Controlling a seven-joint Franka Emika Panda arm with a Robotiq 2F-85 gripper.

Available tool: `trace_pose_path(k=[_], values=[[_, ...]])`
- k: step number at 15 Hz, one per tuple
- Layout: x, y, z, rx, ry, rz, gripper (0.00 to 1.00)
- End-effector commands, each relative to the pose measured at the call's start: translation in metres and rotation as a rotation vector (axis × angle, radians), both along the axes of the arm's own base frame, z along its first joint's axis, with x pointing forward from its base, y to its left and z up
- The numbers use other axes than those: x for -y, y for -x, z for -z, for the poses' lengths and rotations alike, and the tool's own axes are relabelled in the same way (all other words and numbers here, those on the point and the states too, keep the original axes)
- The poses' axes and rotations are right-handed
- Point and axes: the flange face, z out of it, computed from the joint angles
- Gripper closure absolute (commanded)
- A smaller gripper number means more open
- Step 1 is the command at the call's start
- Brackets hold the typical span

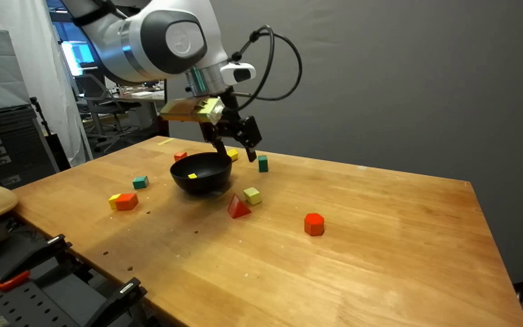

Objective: Remove all the objects in the black bowl and put them on the table

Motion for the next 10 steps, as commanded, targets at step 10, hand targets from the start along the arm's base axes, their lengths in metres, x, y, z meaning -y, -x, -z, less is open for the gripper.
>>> trace_pose_path(k=[10], values=[[-0.093,0.003,-0.004,-0.016,-0.126,-0.152,0.00]])
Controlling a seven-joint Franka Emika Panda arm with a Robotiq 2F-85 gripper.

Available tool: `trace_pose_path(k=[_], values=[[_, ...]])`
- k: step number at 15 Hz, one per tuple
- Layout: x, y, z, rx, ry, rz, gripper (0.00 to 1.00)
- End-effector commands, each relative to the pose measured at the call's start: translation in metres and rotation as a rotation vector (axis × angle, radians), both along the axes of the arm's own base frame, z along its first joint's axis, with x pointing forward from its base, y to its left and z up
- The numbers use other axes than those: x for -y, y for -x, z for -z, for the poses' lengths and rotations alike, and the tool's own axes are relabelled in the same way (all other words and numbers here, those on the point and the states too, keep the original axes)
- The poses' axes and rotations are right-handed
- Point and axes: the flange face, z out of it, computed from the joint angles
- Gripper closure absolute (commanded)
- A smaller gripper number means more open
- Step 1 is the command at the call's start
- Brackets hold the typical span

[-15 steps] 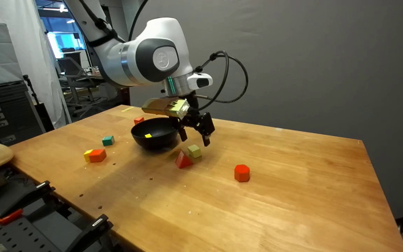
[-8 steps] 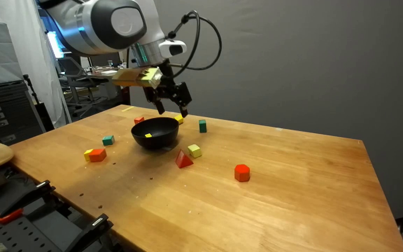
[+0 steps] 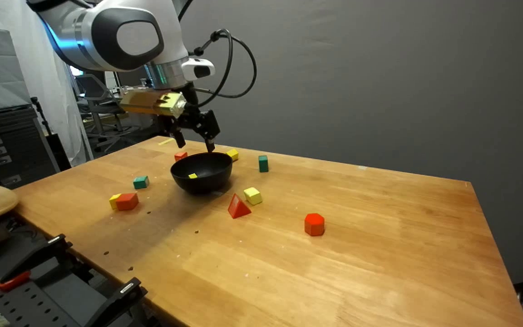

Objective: Remove all the objects in the black bowl and put them on the table

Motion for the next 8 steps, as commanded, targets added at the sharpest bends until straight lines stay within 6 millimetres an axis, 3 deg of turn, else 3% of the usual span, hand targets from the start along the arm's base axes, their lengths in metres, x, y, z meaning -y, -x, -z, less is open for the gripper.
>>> trace_pose_path(k=[1,8], values=[[-0.007,-0.022,0.016,-0.033,-0.042,0.016,0.00],[-0.027,-0.049,0.048,-0.093,-0.118,0.058,0.00]])
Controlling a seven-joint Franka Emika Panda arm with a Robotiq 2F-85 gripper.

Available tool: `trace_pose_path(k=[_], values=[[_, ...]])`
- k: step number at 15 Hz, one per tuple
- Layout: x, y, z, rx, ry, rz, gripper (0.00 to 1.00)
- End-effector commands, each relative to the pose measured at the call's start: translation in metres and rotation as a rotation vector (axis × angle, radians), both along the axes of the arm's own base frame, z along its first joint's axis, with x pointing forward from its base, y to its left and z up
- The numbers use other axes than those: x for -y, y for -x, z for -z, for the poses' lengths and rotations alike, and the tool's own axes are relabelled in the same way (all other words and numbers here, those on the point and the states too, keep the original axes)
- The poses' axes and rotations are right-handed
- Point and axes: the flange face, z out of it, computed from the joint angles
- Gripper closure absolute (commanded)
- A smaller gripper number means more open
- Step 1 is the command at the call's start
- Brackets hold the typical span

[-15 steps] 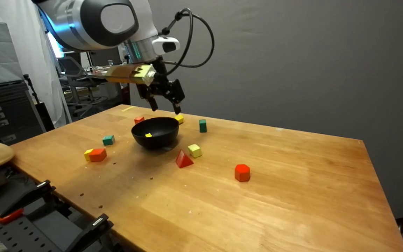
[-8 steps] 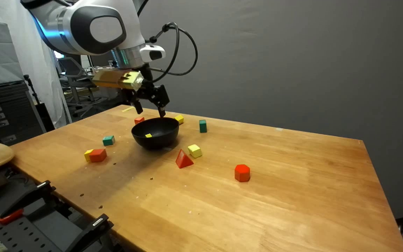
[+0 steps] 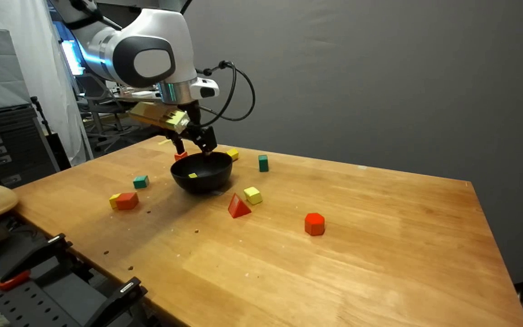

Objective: Remove all the objects in the black bowl and put them on the table

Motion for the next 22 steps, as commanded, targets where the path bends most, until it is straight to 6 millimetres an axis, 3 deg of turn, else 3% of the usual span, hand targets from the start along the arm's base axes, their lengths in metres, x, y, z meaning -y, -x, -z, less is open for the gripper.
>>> trace_pose_path(k=[1,6,15,16,17,19,22], values=[[0.003,-0.017,0.013,-0.023,-0.006,0.021,0.00],[0.010,0.002,0.037,-0.103,0.032,0.048,0.00],[-0.025,0.004,0.049,-0.133,0.012,0.006,0.00],[-0.026,0.005,0.051,-0.137,0.016,0.007,0.04],[-0.027,0.005,0.053,-0.145,0.015,0.008,0.26],[-0.026,0.008,0.058,-0.161,0.022,0.015,0.30],[-0.018,0.012,0.066,-0.185,0.025,0.042,0.57]])
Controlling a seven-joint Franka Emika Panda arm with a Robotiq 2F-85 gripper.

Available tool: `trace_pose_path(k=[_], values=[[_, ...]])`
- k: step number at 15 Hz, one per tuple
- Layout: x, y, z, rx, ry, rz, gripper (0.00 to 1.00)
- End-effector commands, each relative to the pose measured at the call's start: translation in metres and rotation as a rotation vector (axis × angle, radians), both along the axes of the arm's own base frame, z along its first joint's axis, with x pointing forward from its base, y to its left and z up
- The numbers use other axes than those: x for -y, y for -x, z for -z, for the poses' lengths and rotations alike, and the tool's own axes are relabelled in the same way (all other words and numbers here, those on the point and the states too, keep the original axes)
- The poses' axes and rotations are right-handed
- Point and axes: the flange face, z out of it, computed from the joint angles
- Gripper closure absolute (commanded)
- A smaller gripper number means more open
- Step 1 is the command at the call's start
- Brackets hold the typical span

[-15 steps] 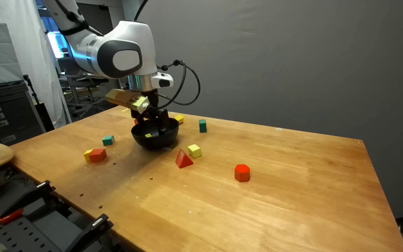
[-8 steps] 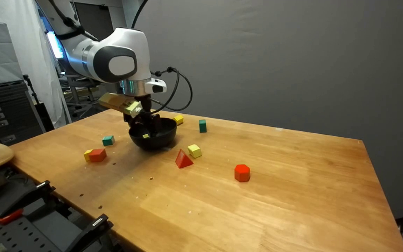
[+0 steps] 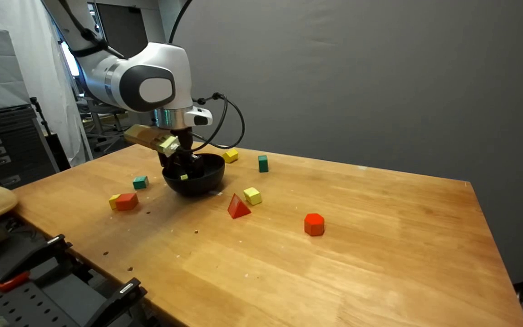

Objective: Remove all the objects in the black bowl and put them on the table

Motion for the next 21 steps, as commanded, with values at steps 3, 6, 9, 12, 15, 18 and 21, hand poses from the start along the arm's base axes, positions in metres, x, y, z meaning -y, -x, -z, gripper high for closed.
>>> trace_pose_path(k=[3,6,9,12,15,18,21], values=[[0.008,0.000,0.005,-0.027,0.024,0.034,0.79],[0.012,0.000,0.001,-0.018,0.027,0.050,0.92],[0.017,-0.001,-0.007,0.006,0.042,0.062,0.92],[0.023,-0.005,-0.018,0.043,0.056,0.068,0.87],[0.024,-0.009,-0.031,0.108,0.079,0.043,0.63],[0.021,-0.012,-0.029,0.120,0.115,-0.002,0.40],[0.016,-0.010,-0.020,0.106,0.137,-0.031,0.18]])
